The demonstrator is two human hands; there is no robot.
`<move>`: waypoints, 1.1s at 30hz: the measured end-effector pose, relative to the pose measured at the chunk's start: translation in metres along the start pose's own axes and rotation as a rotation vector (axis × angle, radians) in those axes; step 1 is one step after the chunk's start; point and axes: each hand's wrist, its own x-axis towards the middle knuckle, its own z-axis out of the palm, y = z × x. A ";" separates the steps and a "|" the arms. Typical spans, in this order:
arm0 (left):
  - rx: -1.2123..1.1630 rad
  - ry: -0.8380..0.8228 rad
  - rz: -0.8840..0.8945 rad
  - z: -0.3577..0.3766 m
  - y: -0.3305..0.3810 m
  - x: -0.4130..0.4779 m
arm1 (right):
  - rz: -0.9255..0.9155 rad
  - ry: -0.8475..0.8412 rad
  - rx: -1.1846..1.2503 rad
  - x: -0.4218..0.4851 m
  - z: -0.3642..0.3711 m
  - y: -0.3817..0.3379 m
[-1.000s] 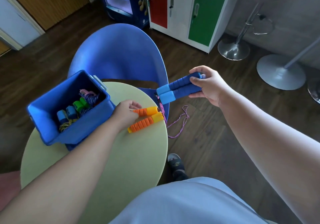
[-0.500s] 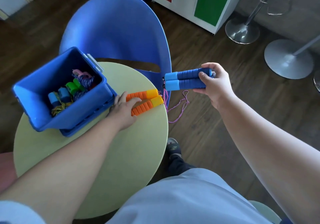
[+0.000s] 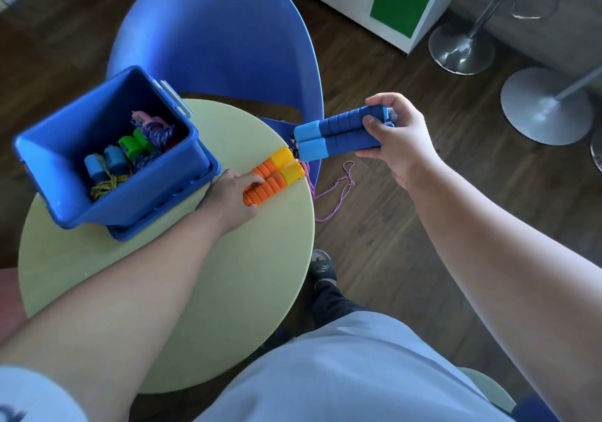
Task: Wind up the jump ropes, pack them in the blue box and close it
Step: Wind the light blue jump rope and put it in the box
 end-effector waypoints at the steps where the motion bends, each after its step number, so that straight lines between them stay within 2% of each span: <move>1: -0.029 0.006 -0.002 0.000 0.000 -0.001 | -0.005 0.001 -0.008 0.000 0.000 -0.002; 9: -0.627 0.203 -0.031 -0.006 0.015 -0.020 | -0.030 -0.012 0.005 -0.003 0.002 -0.018; 12: -0.807 0.250 -0.099 -0.011 0.018 -0.031 | -0.048 -0.053 0.028 -0.006 0.009 -0.025; 18: -0.966 0.339 -0.182 -0.027 0.004 -0.069 | -0.086 -0.174 0.021 -0.015 0.038 -0.043; 25: -1.164 0.449 -0.235 -0.041 -0.053 -0.133 | -0.167 -0.360 -0.076 -0.035 0.101 -0.064; 33: -1.168 0.582 -0.318 -0.038 -0.099 -0.202 | -0.310 -0.582 -0.212 -0.066 0.178 -0.076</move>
